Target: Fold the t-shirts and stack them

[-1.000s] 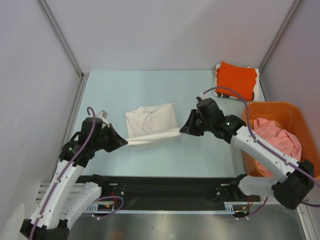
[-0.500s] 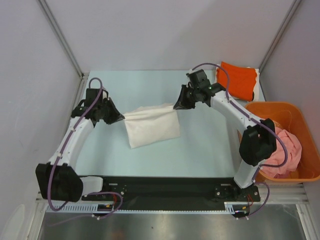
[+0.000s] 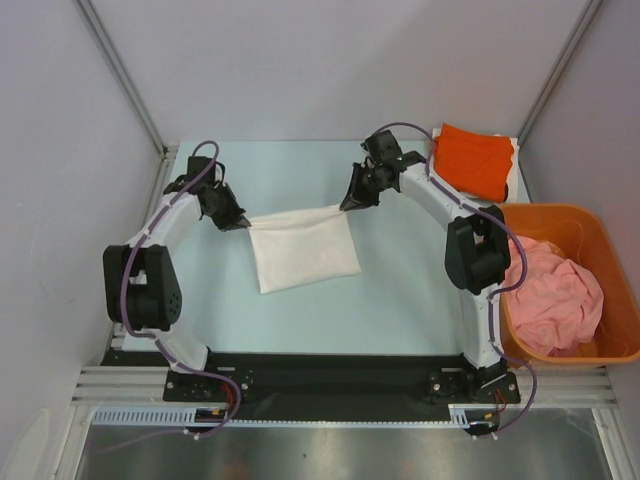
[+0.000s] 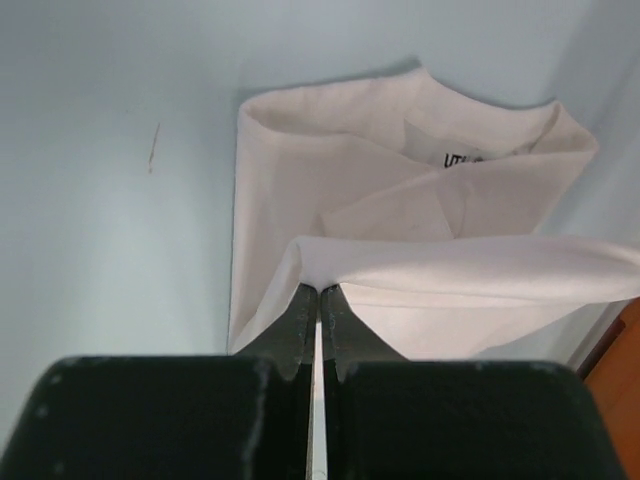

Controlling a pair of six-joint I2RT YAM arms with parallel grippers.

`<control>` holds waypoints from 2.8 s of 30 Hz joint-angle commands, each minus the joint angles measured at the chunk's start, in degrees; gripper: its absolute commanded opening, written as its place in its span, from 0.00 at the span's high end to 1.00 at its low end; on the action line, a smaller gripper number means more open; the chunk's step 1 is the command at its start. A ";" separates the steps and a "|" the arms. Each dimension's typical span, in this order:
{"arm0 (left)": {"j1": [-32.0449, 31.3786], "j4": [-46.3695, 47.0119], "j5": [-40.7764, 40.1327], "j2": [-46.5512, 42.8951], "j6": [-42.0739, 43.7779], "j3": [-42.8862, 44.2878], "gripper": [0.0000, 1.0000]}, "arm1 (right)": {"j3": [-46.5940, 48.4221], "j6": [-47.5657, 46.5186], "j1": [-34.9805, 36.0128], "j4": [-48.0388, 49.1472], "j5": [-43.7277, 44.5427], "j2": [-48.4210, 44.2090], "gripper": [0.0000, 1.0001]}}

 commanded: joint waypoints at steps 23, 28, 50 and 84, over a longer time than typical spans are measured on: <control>5.36 -6.54 -1.65 2.10 6.16 9.03 0.37 | -8.40 -1.52 -4.43 5.41 -1.75 -4.83 0.24; 5.01 -3.64 0.73 -12.25 7.65 -5.14 0.36 | -25.89 -0.20 -2.85 14.20 -3.96 -11.54 0.24; 5.19 -6.89 0.47 -40.40 13.37 -24.59 0.36 | -41.21 5.51 13.30 17.83 -4.57 -15.75 0.89; 5.19 -2.49 -1.99 -47.08 10.74 -28.01 0.29 | -20.21 -11.80 -4.16 19.13 -8.80 2.86 0.29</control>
